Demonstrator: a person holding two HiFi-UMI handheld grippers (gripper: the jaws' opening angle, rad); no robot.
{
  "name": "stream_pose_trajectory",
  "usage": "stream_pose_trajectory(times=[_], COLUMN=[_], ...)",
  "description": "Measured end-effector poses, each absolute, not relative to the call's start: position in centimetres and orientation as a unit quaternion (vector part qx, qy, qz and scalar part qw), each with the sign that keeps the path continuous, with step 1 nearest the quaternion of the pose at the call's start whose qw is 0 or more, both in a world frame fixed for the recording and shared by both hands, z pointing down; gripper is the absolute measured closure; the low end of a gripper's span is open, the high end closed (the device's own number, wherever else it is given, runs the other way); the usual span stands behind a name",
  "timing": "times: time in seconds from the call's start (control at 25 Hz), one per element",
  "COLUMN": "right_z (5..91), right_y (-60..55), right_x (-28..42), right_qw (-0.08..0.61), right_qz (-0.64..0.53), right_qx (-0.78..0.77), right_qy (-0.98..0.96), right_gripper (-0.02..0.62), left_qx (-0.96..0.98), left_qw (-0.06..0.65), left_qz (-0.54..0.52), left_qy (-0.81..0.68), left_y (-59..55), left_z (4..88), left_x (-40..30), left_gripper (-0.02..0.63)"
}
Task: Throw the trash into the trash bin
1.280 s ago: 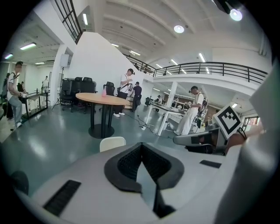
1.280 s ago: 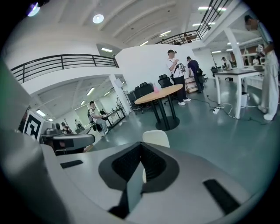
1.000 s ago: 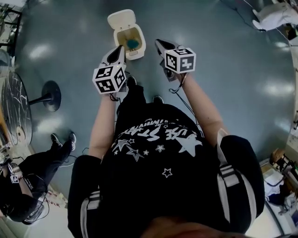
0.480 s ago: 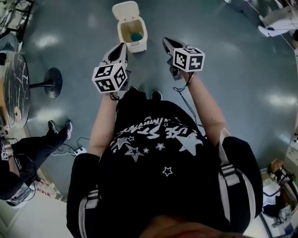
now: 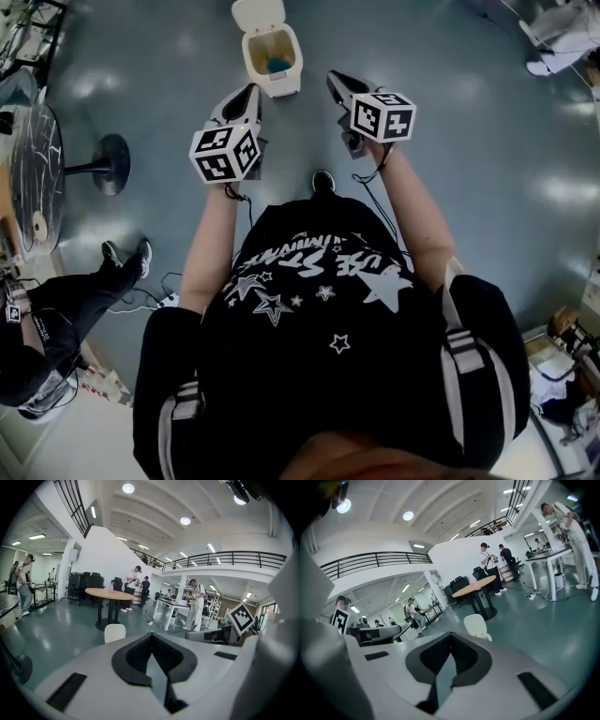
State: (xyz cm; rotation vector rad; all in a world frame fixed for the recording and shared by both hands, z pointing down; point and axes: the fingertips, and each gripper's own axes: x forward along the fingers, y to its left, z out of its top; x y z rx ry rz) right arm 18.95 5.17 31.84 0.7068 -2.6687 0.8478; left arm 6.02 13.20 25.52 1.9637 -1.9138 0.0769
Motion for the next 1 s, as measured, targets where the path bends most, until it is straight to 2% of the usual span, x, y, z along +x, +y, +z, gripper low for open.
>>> stream_pose_trajectory(times=[1.0], right_z=[28.5], right_y=[20.4], right_x=[20.0], right_qw=[0.121], right_qz=[0.23], right_qx=[0.257], right_qy=[-0.931], right_gripper=[0.589], left_qx=[0.736], left_qw=[0.194], left_qz=[-0.003], left_qy=[-0.648], left_y=[26.5], left_z=[24.9], left_x=[9.0], left_gripper=[0.595])
